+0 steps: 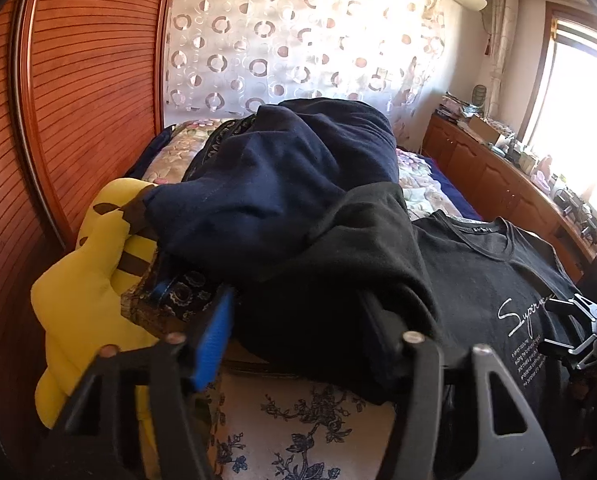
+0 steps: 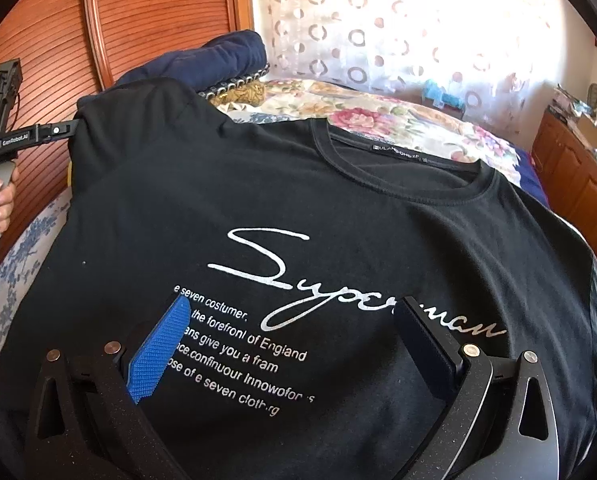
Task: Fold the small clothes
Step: 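Move the left gripper to the shirt side edge by the clothes stack and grasp it, then lift the grasped side with the left gripper, fold it over the shirt body, release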
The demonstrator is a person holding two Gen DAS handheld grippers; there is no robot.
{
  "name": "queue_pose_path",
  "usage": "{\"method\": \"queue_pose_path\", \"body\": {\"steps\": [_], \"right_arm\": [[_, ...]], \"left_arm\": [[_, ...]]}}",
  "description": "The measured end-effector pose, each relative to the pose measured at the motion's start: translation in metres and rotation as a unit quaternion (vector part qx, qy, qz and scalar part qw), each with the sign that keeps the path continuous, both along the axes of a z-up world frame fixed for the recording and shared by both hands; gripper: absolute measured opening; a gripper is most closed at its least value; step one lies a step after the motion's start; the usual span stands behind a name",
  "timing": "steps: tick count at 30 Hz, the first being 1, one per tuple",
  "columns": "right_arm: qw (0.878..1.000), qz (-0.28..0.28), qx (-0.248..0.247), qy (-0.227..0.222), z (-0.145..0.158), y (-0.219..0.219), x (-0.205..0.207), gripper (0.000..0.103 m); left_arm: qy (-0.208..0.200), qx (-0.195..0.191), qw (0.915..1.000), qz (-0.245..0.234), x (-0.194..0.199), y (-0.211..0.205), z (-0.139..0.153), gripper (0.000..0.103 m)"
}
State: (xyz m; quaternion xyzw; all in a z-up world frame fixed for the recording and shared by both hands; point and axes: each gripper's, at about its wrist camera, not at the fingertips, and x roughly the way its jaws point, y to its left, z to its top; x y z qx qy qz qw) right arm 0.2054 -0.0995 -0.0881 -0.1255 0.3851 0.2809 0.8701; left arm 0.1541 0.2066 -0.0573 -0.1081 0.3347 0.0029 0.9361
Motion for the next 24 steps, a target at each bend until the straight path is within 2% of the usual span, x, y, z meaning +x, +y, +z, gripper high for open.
{"method": "queue_pose_path", "body": {"steps": [2, 9, 12, 14, 15, 16, 19, 24], "right_arm": [[1.000, 0.000, -0.003, 0.001, -0.001, 0.001, 0.001, 0.103], [1.000, -0.002, -0.001, 0.003, -0.001, 0.002, 0.001, 0.103], [1.000, -0.004, 0.006, 0.007, -0.001, -0.001, 0.003, 0.103], [1.000, -0.009, 0.008, 0.009, -0.002, -0.002, 0.004, 0.103], [1.000, -0.009, 0.009, 0.010, -0.002, -0.003, 0.004, 0.103], [1.000, -0.009, 0.010, 0.010, -0.002, -0.003, 0.005, 0.103], [1.000, -0.010, 0.011, 0.009, -0.002, -0.003, 0.005, 0.103], [1.000, -0.010, 0.012, 0.008, -0.002, -0.003, 0.005, 0.103]], "left_arm": [[-0.002, 0.000, 1.0000, -0.001, -0.002, 0.001, -0.001, 0.049], [0.009, 0.014, 0.9998, 0.010, -0.003, 0.009, -0.008, 0.045], [0.011, 0.017, 0.9998, 0.000, -0.004, 0.007, -0.009, 0.032], [0.010, 0.019, 0.9997, -0.007, -0.003, 0.006, -0.007, 0.016], [0.008, 0.026, 0.9996, -0.008, -0.004, 0.003, -0.006, 0.013], [0.009, 0.030, 0.9995, -0.010, -0.004, 0.002, -0.005, 0.006], [0.001, 0.047, 0.9988, -0.012, -0.012, -0.006, 0.004, 0.002], [-0.029, 0.048, 0.9975, -0.042, -0.027, -0.028, 0.035, 0.001]]}}
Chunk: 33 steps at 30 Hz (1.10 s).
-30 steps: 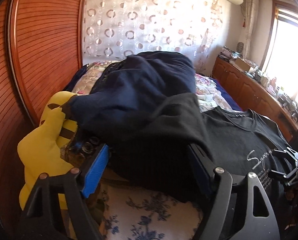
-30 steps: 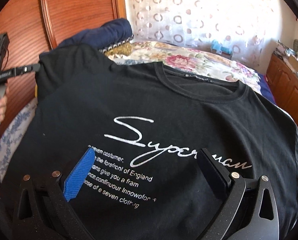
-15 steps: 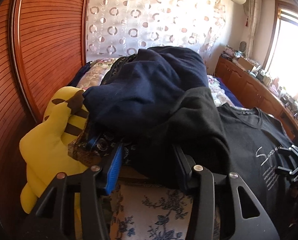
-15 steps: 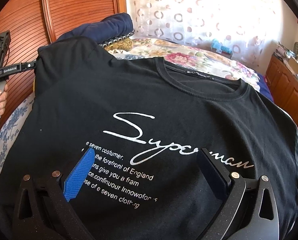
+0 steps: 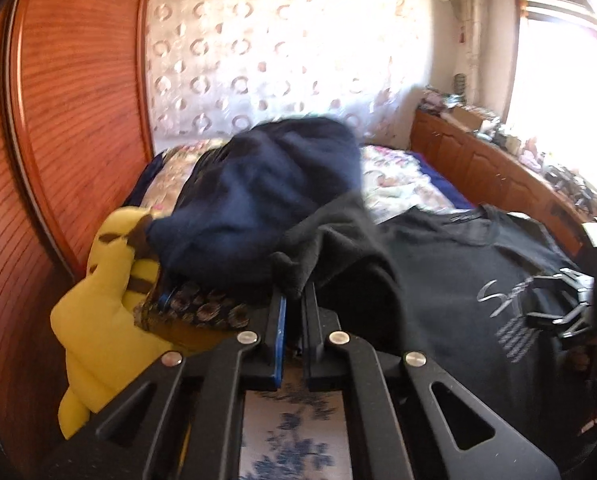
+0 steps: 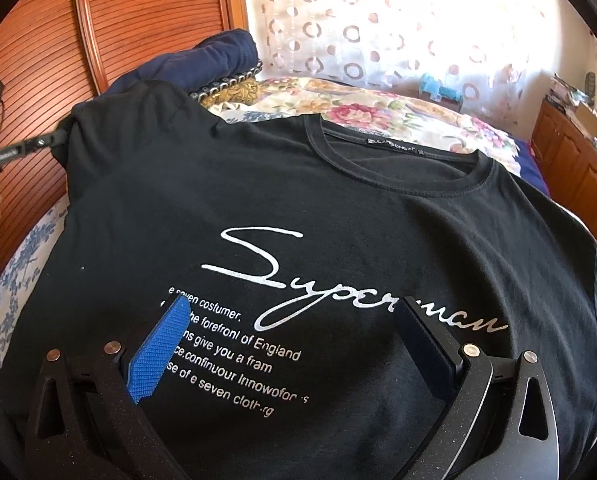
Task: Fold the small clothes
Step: 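Lift the grasped side with the left gripper, fold it over the shirt body, release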
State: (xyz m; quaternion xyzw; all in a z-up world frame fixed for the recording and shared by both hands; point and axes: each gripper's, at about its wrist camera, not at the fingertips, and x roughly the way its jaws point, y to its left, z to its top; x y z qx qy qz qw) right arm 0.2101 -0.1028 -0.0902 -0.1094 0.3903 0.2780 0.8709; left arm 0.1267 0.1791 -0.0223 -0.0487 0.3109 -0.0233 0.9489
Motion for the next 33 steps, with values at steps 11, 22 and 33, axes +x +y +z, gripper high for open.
{"method": "queue_pose_path", "body": {"steps": [11, 22, 33], "right_arm": [[1.000, -0.003, 0.009, 0.006, 0.000, -0.002, 0.002, 0.103], [1.000, -0.011, 0.023, 0.008, 0.000, -0.007, 0.004, 0.103], [1.000, -0.015, 0.022, 0.007, -0.001, -0.007, 0.003, 0.103]], "left_arm": [[-0.037, 0.012, 0.9924, -0.117, 0.028, -0.088, 0.063, 0.002], [0.004, 0.067, 0.9892, -0.130, 0.045, -0.130, 0.045, 0.040], [0.079, 0.059, 0.9915, -0.084, 0.032, -0.102, -0.034, 0.051]]}}
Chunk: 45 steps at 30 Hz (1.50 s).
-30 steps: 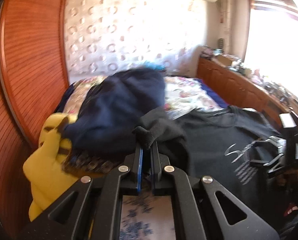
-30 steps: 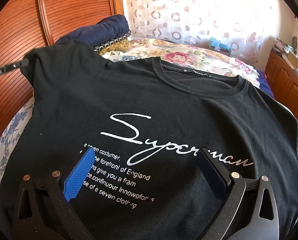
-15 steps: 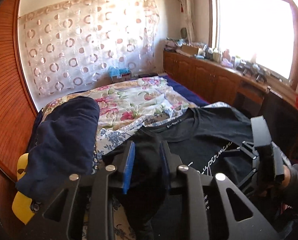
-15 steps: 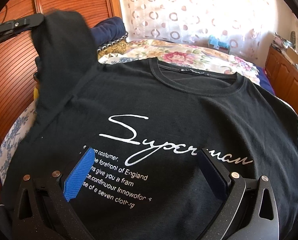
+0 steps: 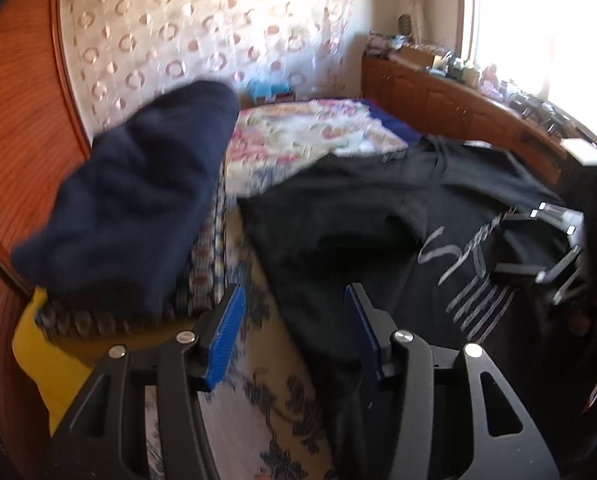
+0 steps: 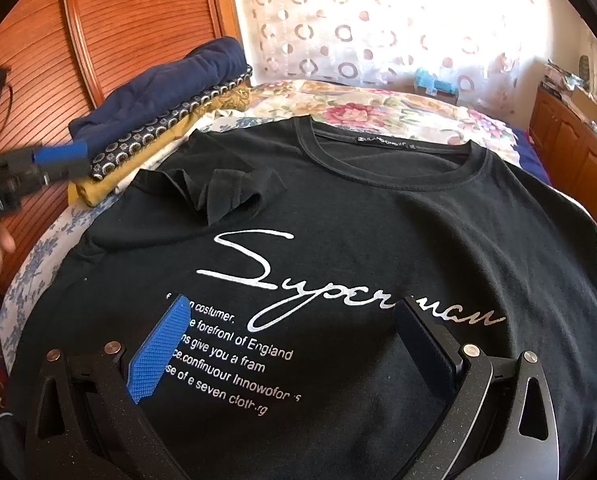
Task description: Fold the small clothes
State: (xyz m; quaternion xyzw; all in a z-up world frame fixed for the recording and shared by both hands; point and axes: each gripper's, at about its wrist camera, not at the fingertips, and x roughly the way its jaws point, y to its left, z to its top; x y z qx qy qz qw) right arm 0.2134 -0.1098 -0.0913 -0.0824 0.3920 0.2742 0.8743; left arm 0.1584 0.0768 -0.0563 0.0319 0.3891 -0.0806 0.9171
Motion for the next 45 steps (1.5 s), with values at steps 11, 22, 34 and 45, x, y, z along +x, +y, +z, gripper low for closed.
{"method": "queue_pose_path", "body": {"steps": [11, 22, 34, 45], "right_arm": [[1.000, -0.005, -0.007, -0.001, -0.002, 0.001, 0.001, 0.103], [1.000, 0.004, -0.016, -0.002, -0.001, 0.006, 0.000, 0.102], [0.996, 0.087, -0.008, -0.021, 0.034, 0.056, 0.016, 0.074], [0.982, 0.189, -0.020, 0.019, 0.021, 0.152, 0.059, 0.057]], "left_arm": [[0.027, 0.005, 0.9995, 0.015, -0.006, 0.004, -0.036, 0.052], [0.036, -0.034, 0.9985, 0.022, -0.010, 0.019, -0.036, 0.055], [0.037, -0.032, 0.9985, 0.024, -0.006, 0.020, -0.036, 0.055], [-0.002, -0.052, 0.9950, 0.086, -0.051, 0.059, -0.015, 0.055]]}}
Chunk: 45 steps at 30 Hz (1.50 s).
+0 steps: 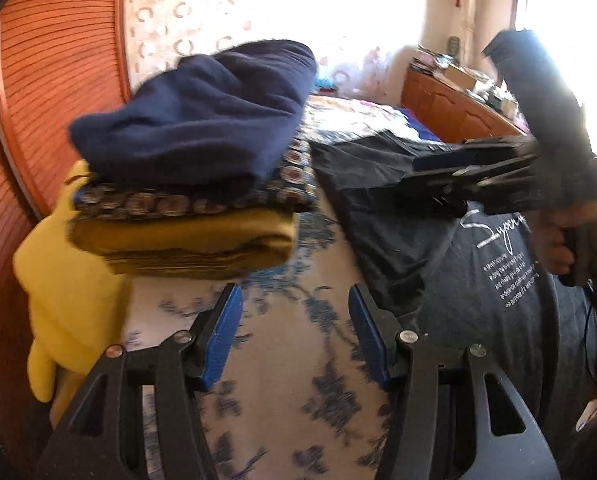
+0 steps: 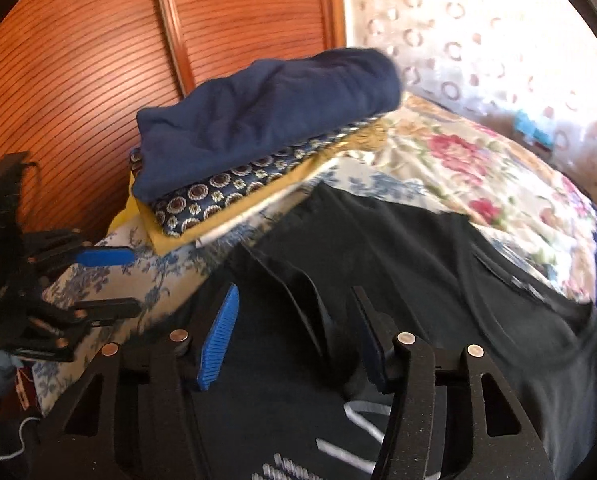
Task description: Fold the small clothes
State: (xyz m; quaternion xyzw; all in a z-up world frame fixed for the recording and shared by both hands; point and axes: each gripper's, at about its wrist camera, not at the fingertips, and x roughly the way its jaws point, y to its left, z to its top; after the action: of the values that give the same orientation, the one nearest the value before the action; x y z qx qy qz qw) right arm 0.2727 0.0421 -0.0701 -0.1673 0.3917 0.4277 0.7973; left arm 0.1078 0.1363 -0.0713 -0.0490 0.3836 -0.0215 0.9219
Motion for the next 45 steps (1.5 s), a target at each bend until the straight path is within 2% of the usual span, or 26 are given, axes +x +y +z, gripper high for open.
{"method": "queue_pose_path", "body": {"steps": [4, 6, 7, 8, 9, 12, 19, 22, 25, 26, 28, 29, 35, 37, 39, 42, 45], "right_arm": [[1.000, 0.010, -0.022, 0.017, -0.014, 0.022, 0.011, 0.055], [0.999, 0.020, -0.026, 0.028, -0.019, 0.025, 0.011, 0.034], [0.999, 0.025, -0.028, 0.032, -0.021, 0.026, 0.009, 0.028], [0.999, 0.028, -0.030, 0.032, -0.021, 0.024, 0.007, 0.016], [0.999, 0.032, -0.032, 0.029, -0.021, 0.023, 0.003, 0.009], [0.999, 0.042, -0.012, 0.031, -0.014, 0.008, -0.007, 0.003], [0.999, 0.028, 0.044, 0.013, 0.014, -0.054, -0.042, 0.001], [0.999, 0.013, 0.052, 0.004, 0.022, -0.073, -0.048, 0.001], [0.999, -0.006, 0.040, -0.010, 0.025, -0.068, -0.042, 0.002], [0.999, -0.009, 0.037, -0.011, 0.024, -0.064, -0.040, 0.013], [0.999, -0.006, 0.032, -0.016, 0.021, -0.047, -0.033, 0.049], [0.999, 0.001, 0.034, -0.014, 0.019, -0.040, -0.031, 0.056], [1.000, 0.018, -0.009, 0.003, -0.009, 0.019, -0.006, 0.056], [0.999, 0.022, -0.027, 0.011, -0.018, 0.029, 0.000, 0.042], [0.999, 0.032, -0.034, 0.024, -0.024, 0.029, 0.000, 0.004], [0.998, 0.043, -0.008, 0.034, -0.018, 0.013, -0.007, 0.002], [0.999, 0.046, 0.017, 0.025, -0.002, -0.016, -0.027, 0.002]], "left_arm": [[-0.012, 0.002, 0.9998, 0.013, -0.010, 0.009, 0.008, 0.055], [-0.016, -0.001, 0.9998, 0.015, -0.012, 0.011, 0.010, 0.055], [-0.017, -0.001, 0.9997, 0.015, -0.011, 0.011, 0.011, 0.055], [-0.018, -0.001, 0.9997, 0.016, -0.011, 0.011, 0.011, 0.055], [-0.019, -0.001, 0.9997, 0.017, -0.011, 0.010, 0.011, 0.055], [-0.022, 0.003, 0.9996, 0.018, -0.008, 0.007, 0.012, 0.055], [-0.039, 0.004, 0.9992, 0.005, -0.005, -0.002, 0.021, 0.055], [-0.043, -0.002, 0.9991, 0.001, 0.000, -0.005, 0.024, 0.055], [-0.045, -0.007, 0.9990, 0.003, 0.003, -0.006, 0.025, 0.055], [-0.047, -0.009, 0.9989, 0.001, 0.002, -0.007, 0.026, 0.055], [-0.047, -0.007, 0.9989, 0.000, 0.000, -0.008, 0.027, 0.055], [-0.047, -0.006, 0.9989, 0.001, -0.001, -0.008, 0.027, 0.055], [-0.039, -0.001, 0.9992, 0.011, -0.008, -0.005, 0.024, 0.055], [-0.037, 0.000, 0.9993, 0.012, -0.010, -0.003, 0.023, 0.055], [-0.034, 0.001, 0.9993, 0.013, -0.012, -0.002, 0.021, 0.055], [-0.032, -0.001, 0.9994, 0.014, -0.010, -0.001, 0.019, 0.055], [-0.035, -0.005, 0.9993, 0.012, -0.008, -0.002, 0.019, 0.055]]}}
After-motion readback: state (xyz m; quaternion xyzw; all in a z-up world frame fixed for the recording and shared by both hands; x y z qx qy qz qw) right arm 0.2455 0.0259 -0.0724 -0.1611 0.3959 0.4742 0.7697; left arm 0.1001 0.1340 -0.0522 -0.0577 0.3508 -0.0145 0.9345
